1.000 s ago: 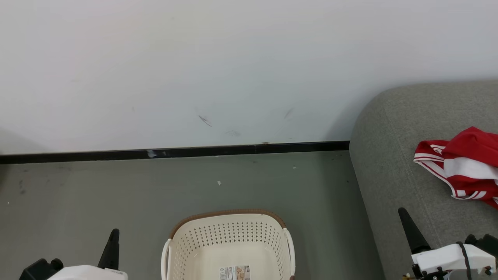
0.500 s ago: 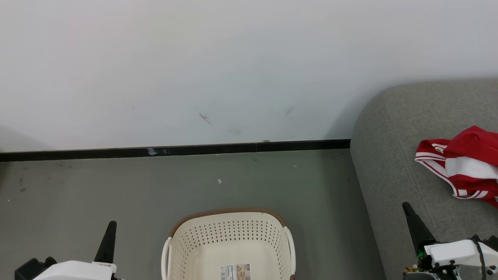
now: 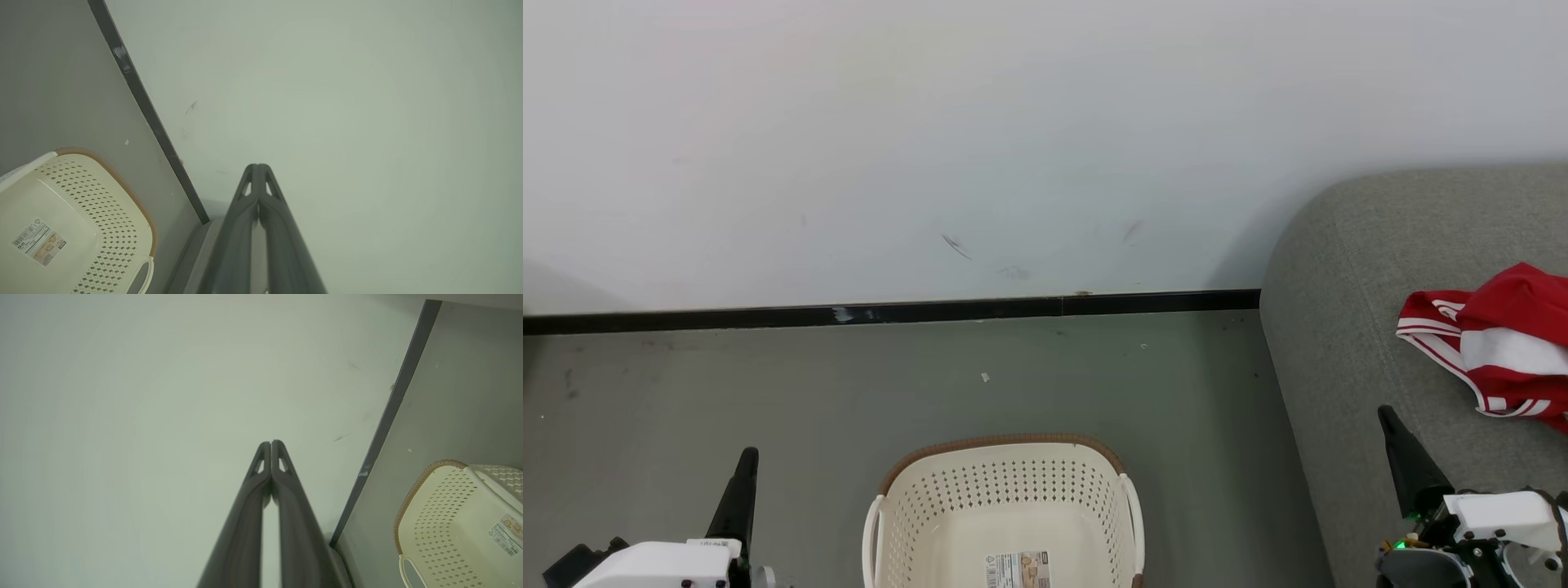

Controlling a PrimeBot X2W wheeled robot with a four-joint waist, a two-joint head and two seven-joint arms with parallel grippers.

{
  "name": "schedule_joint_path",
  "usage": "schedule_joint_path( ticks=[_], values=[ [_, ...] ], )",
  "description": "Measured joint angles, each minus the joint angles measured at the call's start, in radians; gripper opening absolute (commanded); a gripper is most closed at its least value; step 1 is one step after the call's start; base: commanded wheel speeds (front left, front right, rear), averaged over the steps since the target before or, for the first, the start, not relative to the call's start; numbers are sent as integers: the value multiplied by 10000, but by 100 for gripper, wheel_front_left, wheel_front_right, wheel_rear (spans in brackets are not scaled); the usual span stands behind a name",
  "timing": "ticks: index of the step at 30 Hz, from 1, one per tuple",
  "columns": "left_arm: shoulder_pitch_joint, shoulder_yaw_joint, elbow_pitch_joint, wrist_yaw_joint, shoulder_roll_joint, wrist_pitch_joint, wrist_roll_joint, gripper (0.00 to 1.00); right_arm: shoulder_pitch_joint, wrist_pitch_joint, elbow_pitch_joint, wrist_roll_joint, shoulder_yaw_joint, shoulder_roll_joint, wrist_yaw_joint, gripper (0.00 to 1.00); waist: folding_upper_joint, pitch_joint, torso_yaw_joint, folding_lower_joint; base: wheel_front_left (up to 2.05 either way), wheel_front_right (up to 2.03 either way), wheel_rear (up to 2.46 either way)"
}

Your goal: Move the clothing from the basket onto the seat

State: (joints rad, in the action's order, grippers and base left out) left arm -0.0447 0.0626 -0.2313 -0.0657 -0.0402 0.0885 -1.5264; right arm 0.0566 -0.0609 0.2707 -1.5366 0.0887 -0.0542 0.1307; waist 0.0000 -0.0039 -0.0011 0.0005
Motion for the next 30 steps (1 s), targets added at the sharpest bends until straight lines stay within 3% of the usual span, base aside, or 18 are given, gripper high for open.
schedule_joint_path(
  ticks=[7,30],
  values=[
    [-141,196,0,-174,56,219,-732,0,142,-186,19,-848,105,-27,0,0,0,24,10,0,0,0,0],
    [-142,205,0,-176,63,244,-742,0,142,-196,31,-974,128,-44,0,0,0,25,9,-1,0,0,0]
  ],
)
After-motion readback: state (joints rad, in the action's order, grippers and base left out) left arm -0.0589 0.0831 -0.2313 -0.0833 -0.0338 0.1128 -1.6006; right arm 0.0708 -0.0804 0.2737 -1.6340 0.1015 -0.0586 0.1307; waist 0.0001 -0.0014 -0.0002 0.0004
